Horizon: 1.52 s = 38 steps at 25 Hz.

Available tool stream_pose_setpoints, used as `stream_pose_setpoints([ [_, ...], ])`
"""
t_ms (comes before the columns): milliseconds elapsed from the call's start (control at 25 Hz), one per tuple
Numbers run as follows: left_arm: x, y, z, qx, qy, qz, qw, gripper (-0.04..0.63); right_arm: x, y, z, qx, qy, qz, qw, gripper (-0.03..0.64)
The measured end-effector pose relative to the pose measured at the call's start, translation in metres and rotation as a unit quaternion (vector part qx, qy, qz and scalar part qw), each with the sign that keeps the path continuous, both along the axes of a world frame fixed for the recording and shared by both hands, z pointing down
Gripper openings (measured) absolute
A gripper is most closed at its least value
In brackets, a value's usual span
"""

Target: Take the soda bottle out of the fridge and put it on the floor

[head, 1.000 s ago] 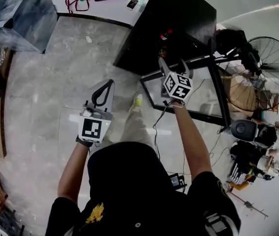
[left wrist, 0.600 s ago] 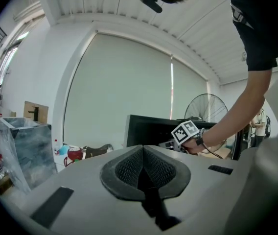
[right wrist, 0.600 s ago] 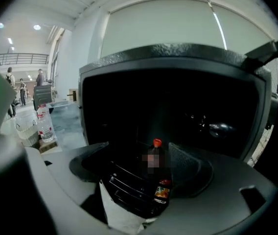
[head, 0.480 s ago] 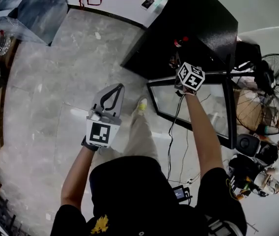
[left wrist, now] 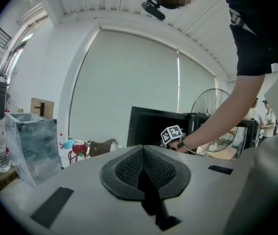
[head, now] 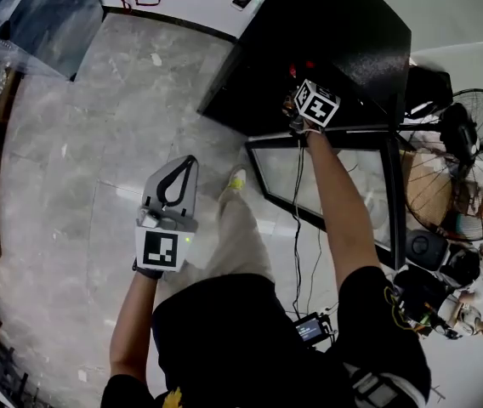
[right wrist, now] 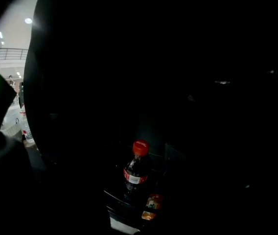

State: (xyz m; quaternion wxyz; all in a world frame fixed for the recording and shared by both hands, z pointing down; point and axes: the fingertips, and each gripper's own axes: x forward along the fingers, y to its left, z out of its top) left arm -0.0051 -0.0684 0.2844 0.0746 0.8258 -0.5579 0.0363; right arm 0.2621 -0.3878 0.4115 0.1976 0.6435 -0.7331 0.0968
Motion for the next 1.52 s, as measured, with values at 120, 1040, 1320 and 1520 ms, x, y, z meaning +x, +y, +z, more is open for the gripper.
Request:
stream_pose_setpoints([
  [120,0.009,-0.001,0.008,-0.006,0.003,-0.001,1.0000,0.018,0.003,-0.010,0.012,-0.003,0.031,-0.010,0.999,0.300],
  [1040,0.004,0.027,0.024,-0.051,0.014,0.001,0.9986,0.018,-0.002,-0.016,0.023,-0.023,0.025,0.003,0.999,0.137],
  [1320,-0.011,0.041,-0.001,-0.041,0.000,0.028,0.9988,0.018,-0.033,0.056,-0.011,-0.012,0.016,-0.043,0.999,0.133],
  [1520,-0.036,0.063,-0.036,-0.025,-0.006,0.049,0.9984,0.018,-0.067,0.153,-0.075,0.008,0.005,-0.067,0.998,0.133],
])
